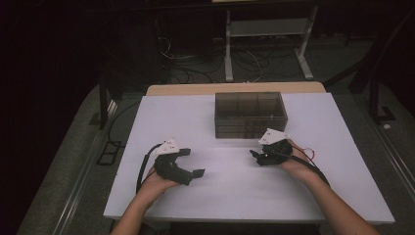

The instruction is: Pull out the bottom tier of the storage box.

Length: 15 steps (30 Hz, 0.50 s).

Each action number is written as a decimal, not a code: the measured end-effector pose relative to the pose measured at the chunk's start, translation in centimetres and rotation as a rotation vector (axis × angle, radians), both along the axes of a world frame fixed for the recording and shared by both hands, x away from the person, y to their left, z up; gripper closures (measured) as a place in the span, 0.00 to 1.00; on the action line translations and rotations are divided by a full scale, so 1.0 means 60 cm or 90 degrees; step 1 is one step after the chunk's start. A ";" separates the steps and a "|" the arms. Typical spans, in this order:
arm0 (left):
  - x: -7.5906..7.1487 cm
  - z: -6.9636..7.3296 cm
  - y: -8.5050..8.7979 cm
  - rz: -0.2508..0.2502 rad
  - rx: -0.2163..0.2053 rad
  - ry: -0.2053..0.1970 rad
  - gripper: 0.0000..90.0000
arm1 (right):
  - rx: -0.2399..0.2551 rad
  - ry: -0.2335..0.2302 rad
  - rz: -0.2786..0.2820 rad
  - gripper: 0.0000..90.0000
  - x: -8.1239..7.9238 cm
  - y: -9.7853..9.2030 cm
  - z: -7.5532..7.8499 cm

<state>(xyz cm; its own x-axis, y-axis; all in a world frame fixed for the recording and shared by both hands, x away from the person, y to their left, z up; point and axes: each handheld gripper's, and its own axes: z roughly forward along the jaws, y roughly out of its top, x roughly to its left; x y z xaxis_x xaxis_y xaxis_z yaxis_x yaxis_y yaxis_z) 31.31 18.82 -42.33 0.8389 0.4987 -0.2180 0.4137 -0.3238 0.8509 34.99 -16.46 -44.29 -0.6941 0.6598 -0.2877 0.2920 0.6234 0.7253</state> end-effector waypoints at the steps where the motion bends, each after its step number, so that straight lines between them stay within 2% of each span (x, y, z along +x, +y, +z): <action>1: 0.000 0.000 0.000 0.000 0.000 0.000 0.00 | -0.005 -0.005 0.004 0.28 0.000 0.001 -0.001; 12: 0.000 0.000 0.000 0.001 0.000 0.000 0.00 | -0.074 -0.050 0.019 0.35 -0.009 0.014 -0.006; 15: 0.000 0.000 0.000 0.001 0.000 0.000 0.00 | -0.085 -0.058 0.022 0.37 -0.011 0.016 -0.007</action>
